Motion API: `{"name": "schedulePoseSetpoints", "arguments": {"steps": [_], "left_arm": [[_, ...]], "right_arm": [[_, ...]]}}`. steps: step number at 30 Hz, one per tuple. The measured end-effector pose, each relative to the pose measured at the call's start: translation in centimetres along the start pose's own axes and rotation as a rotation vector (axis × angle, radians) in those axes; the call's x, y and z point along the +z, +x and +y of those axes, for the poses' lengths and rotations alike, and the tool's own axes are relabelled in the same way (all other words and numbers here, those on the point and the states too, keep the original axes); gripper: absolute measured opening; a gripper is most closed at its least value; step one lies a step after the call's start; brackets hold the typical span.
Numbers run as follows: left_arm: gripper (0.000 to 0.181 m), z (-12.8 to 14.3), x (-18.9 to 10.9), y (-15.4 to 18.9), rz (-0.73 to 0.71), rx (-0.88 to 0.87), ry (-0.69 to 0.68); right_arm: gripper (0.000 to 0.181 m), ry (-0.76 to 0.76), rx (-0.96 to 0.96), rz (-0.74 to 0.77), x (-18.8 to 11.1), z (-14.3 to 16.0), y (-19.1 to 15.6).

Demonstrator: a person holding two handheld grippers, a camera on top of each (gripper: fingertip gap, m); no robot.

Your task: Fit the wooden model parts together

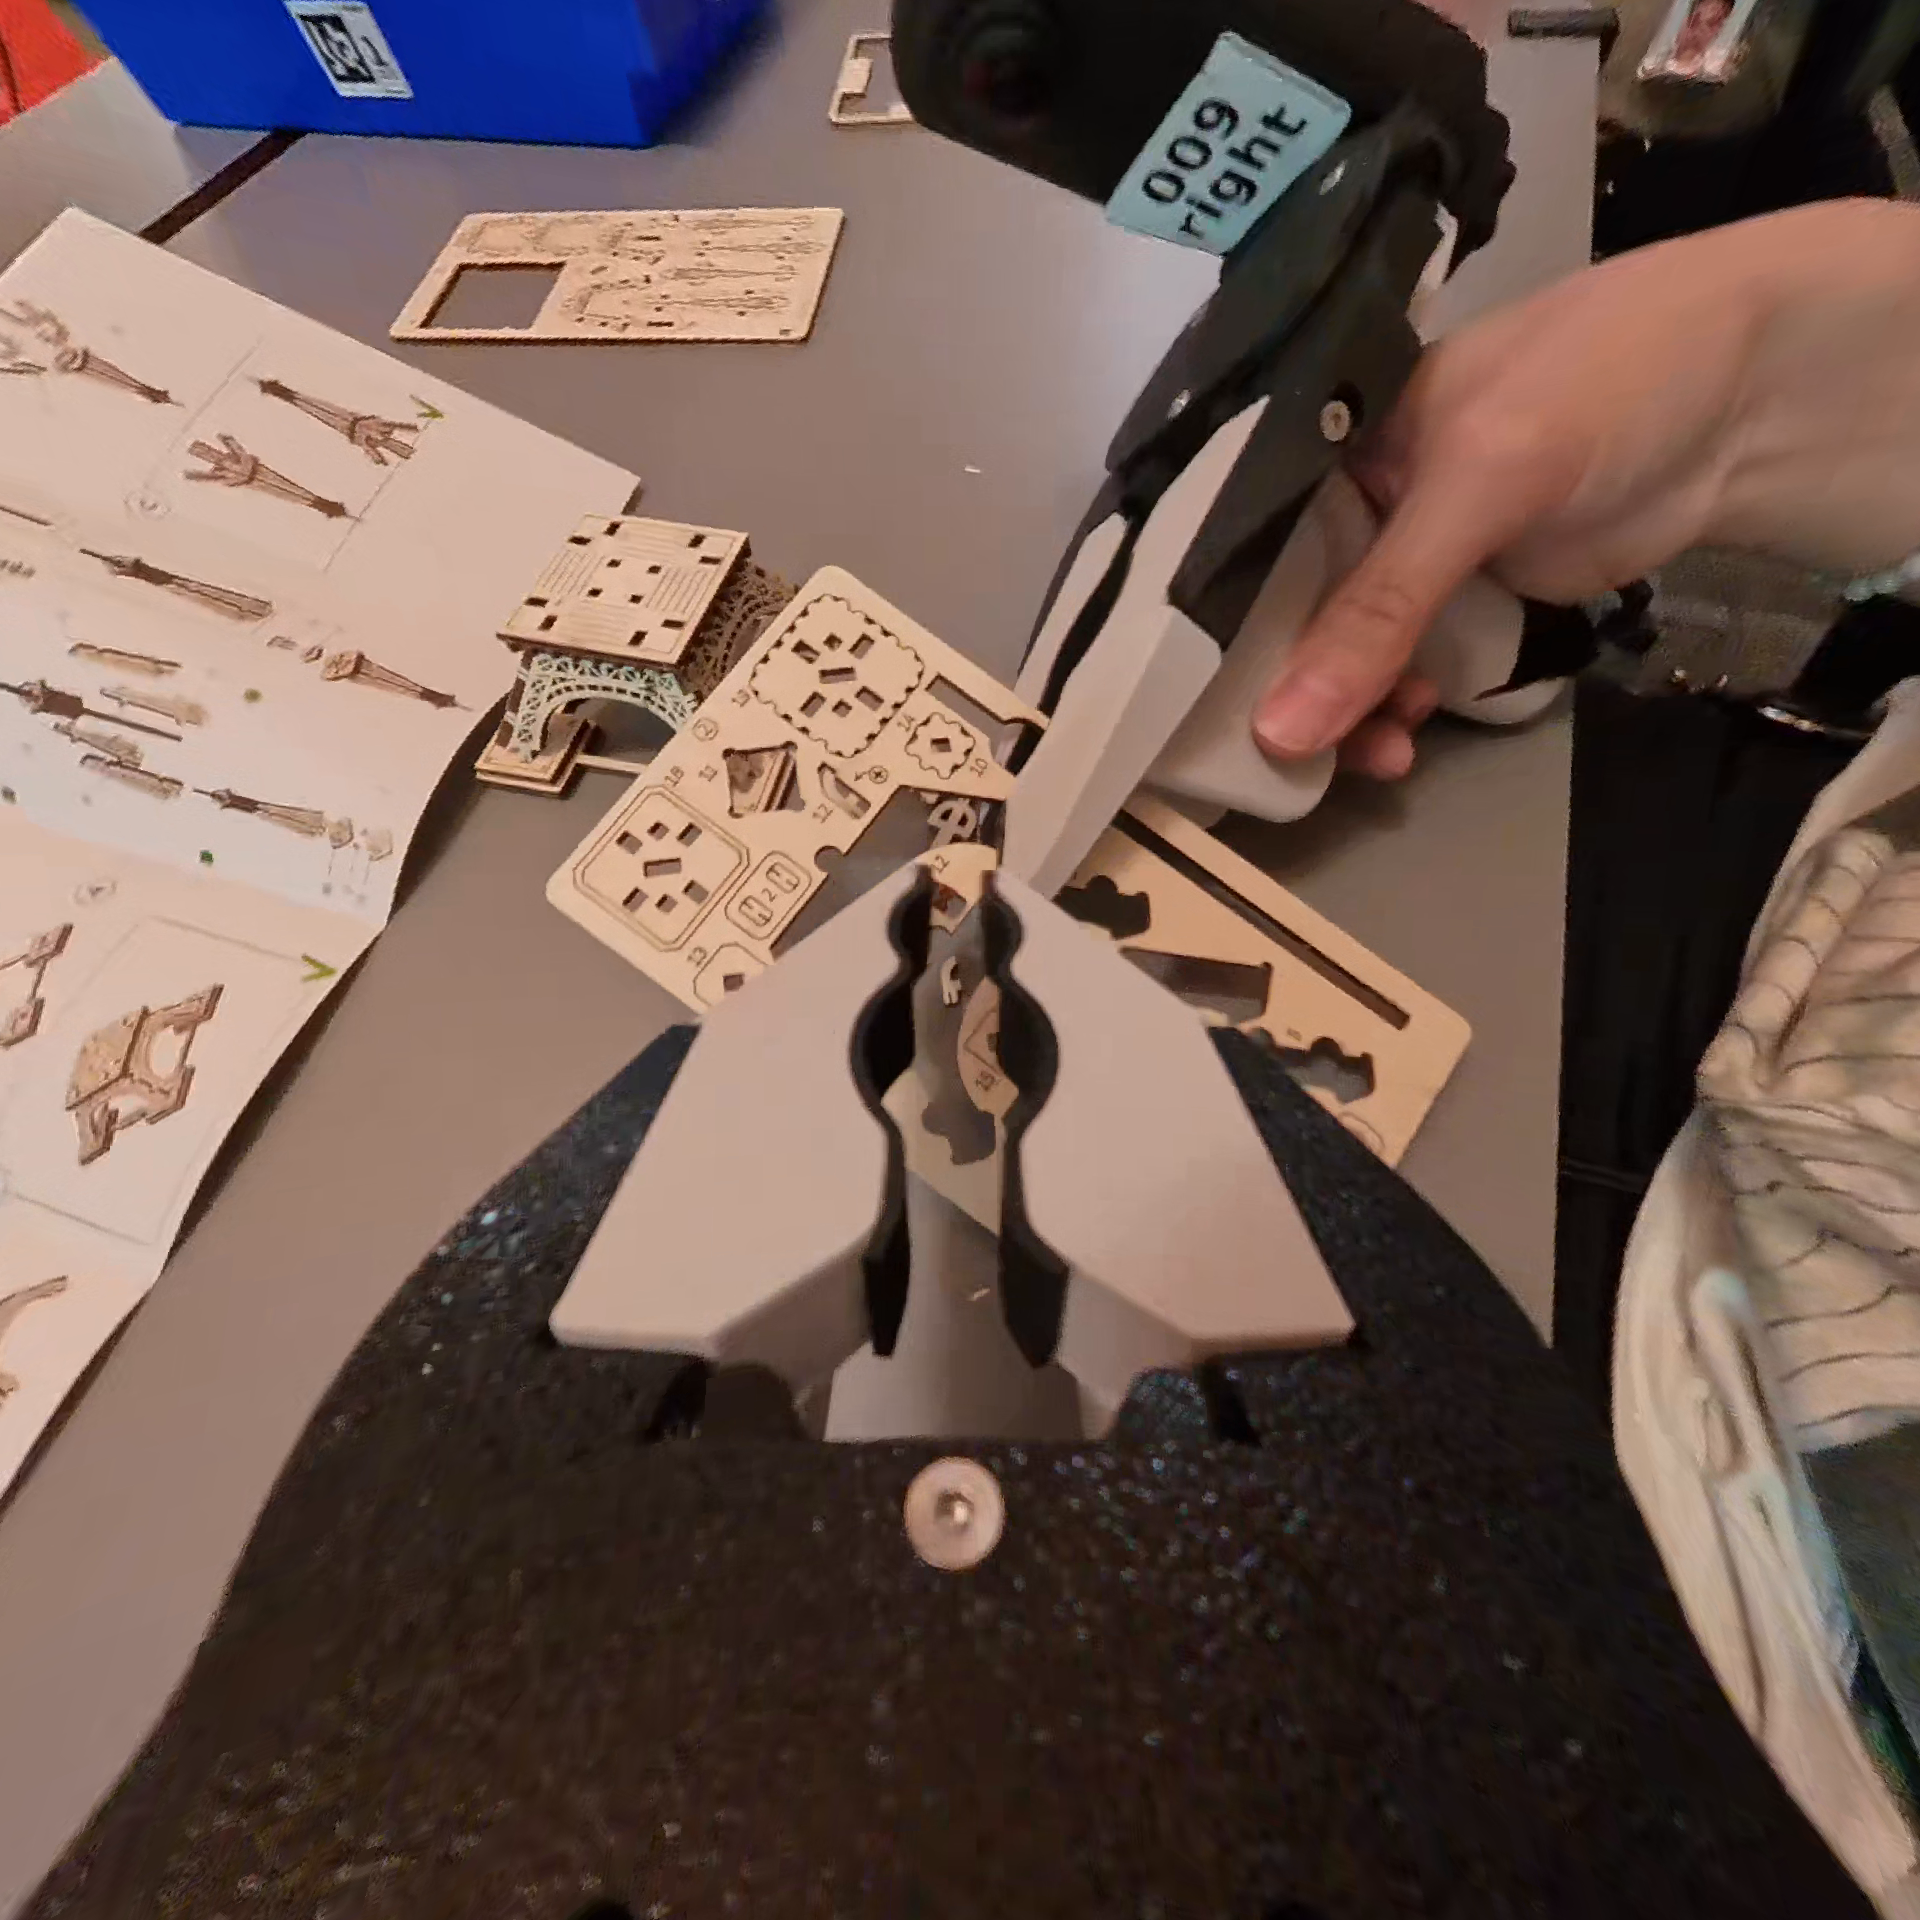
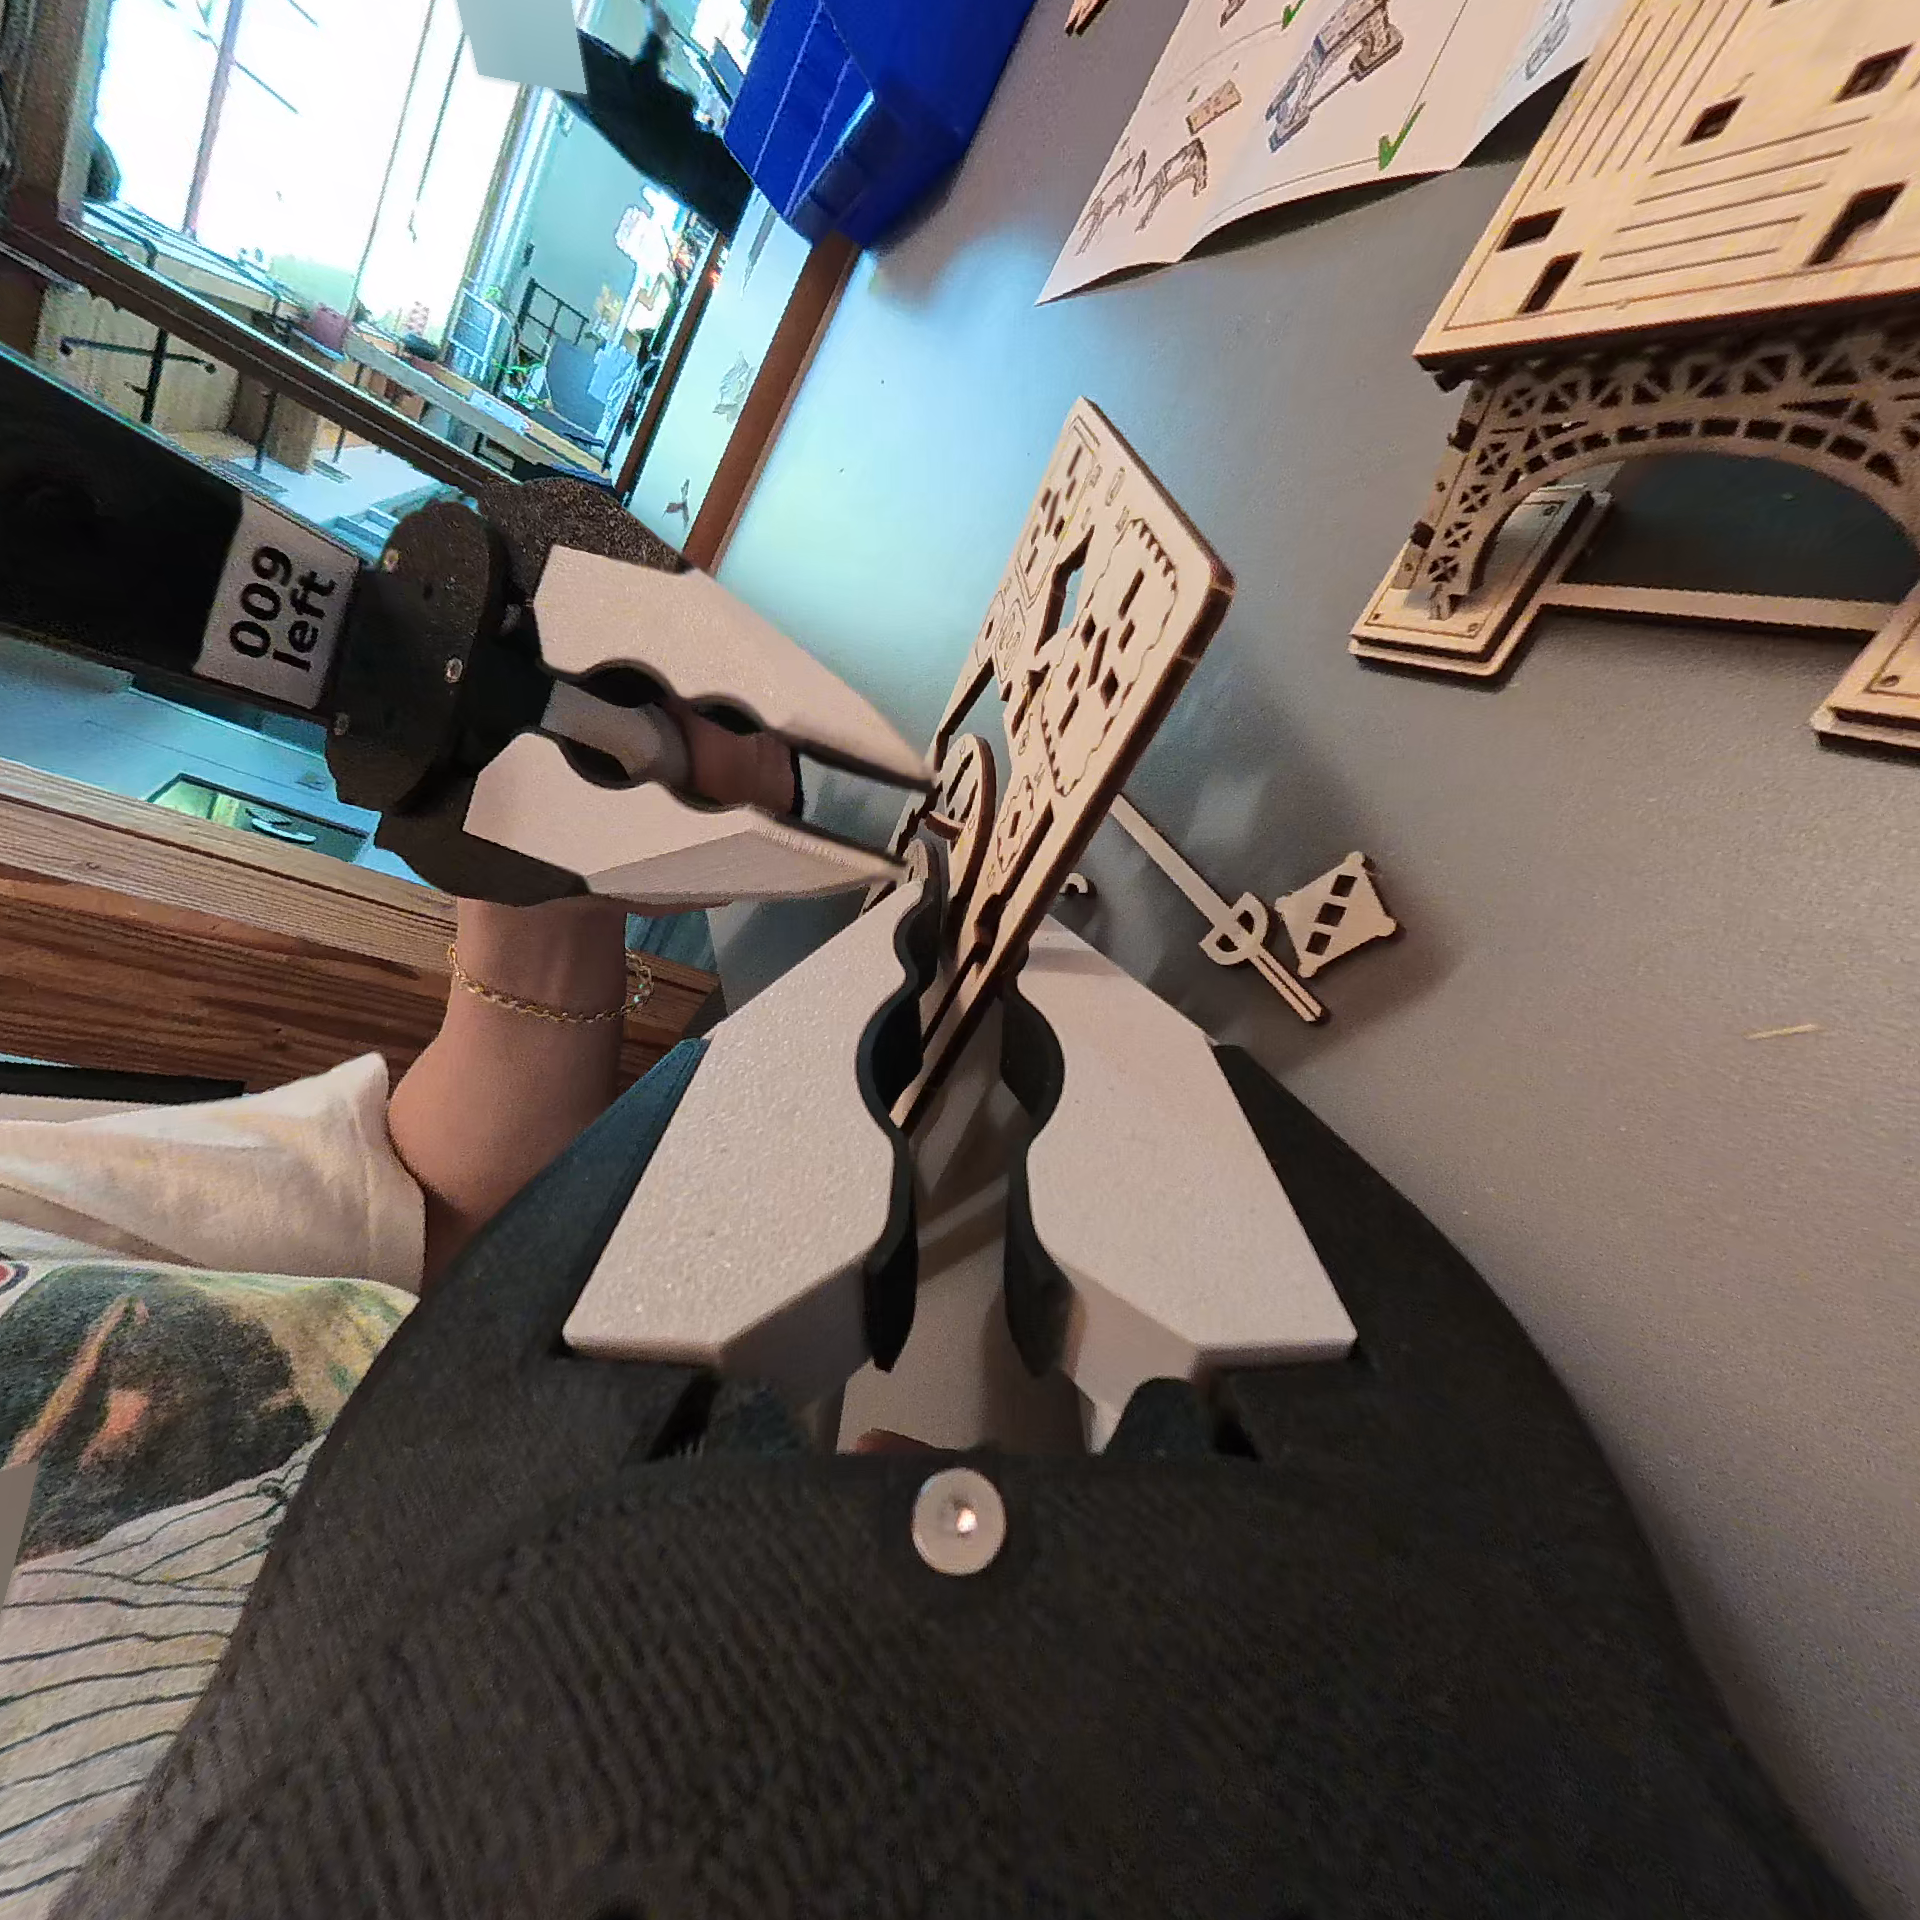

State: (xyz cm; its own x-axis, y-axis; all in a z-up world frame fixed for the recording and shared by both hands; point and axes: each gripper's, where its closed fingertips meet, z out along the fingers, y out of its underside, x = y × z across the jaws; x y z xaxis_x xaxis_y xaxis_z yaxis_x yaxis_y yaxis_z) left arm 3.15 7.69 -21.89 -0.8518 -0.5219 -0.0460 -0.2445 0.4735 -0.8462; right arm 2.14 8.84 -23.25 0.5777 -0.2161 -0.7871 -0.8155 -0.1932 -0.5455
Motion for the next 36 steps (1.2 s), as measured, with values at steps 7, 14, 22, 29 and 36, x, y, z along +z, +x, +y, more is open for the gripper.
{"name": "schedulePoseSetpoints", "arguments": {"steps": [7,14,22,29,36], "left_arm": [[0.000,0.6,0.4,-0.5,-0.026,0.076,-0.072],[0.026,0.0,-0.3,-0.4,-0.010,0.059,-0.041],[0.025,-0.6,-2.5,-3.4,-0.173,0.088,0.023],[0.028,0.7,-4.6,-3.7,-0.175,0.029,0.064],[0.028,2.2,-2.1,-2.6,-0.112,0.035,-0.018]], "right_arm": [[0.006,-0.008,0.000,0.003,0.0,0.0,0.1],[0.006,-0.005,0.001,0.002,0.0,-0.1,0.1],[0.003,0.031,-0.014,-0.065,-0.5,-0.5,-0.8],[0.000,0.261,0.030,-0.313,-7.2,-2.9,-3.6],[0.000,0.504,0.126,-0.120,-16.3,-5.8,1.4]]}}
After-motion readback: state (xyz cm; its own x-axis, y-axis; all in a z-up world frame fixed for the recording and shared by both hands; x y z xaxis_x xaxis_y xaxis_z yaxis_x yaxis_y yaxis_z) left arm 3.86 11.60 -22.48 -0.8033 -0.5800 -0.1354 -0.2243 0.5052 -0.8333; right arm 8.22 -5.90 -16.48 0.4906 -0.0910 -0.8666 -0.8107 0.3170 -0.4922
